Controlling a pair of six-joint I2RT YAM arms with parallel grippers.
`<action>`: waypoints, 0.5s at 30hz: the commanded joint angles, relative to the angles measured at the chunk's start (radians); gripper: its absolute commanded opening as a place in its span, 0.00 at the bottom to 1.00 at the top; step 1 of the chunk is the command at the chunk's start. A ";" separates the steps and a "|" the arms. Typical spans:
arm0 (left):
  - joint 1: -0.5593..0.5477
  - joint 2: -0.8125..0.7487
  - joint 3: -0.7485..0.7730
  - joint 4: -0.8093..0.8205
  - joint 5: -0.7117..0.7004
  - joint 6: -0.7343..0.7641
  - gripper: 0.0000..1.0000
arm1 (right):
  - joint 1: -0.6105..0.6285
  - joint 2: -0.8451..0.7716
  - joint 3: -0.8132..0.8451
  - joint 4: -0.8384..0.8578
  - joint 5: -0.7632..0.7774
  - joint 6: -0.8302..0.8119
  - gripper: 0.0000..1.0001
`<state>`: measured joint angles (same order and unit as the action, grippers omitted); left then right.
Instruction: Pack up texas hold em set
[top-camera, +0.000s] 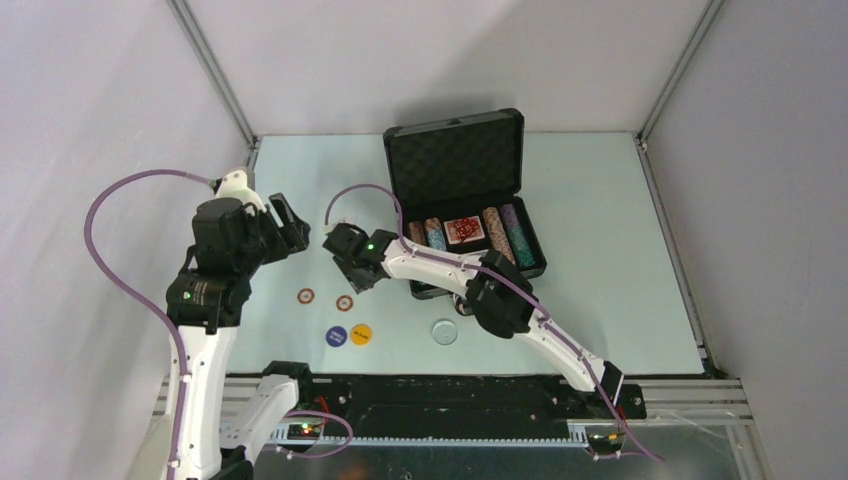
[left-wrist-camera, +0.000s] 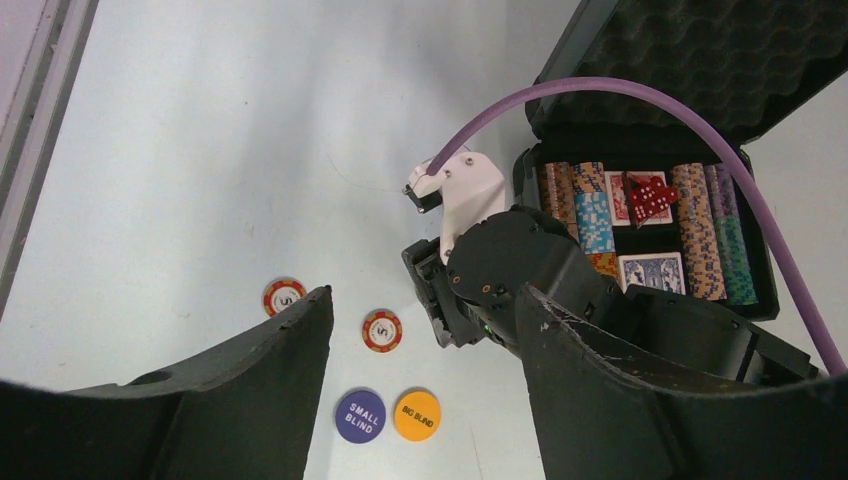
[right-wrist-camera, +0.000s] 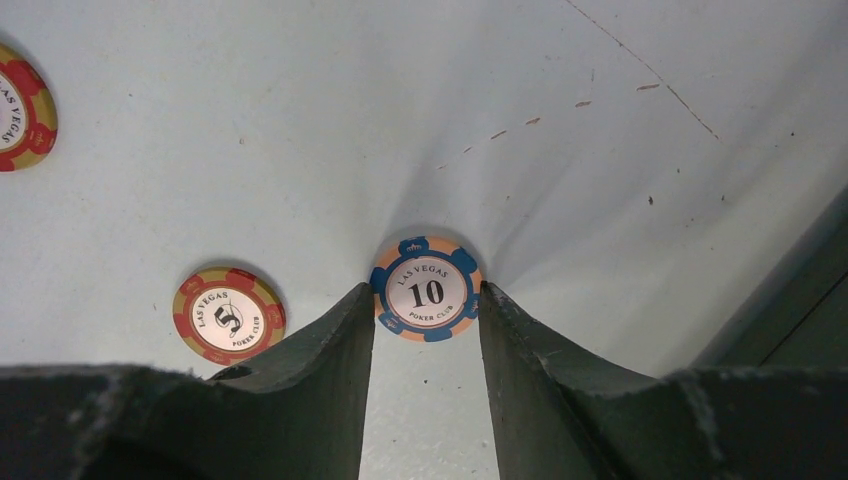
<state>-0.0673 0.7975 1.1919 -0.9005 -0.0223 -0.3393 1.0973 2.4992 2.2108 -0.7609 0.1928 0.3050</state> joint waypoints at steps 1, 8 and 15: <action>0.009 -0.007 -0.003 0.017 0.007 0.020 0.73 | 0.000 0.036 0.000 -0.072 0.043 -0.008 0.45; 0.009 -0.009 -0.006 0.019 0.008 0.020 0.73 | 0.010 -0.074 -0.199 0.001 0.086 0.016 0.44; 0.008 -0.008 -0.008 0.018 0.013 0.020 0.73 | 0.031 -0.195 -0.380 0.043 0.108 0.048 0.44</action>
<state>-0.0673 0.7975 1.1908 -0.9005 -0.0219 -0.3393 1.1137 2.3402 1.9259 -0.6617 0.2588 0.3363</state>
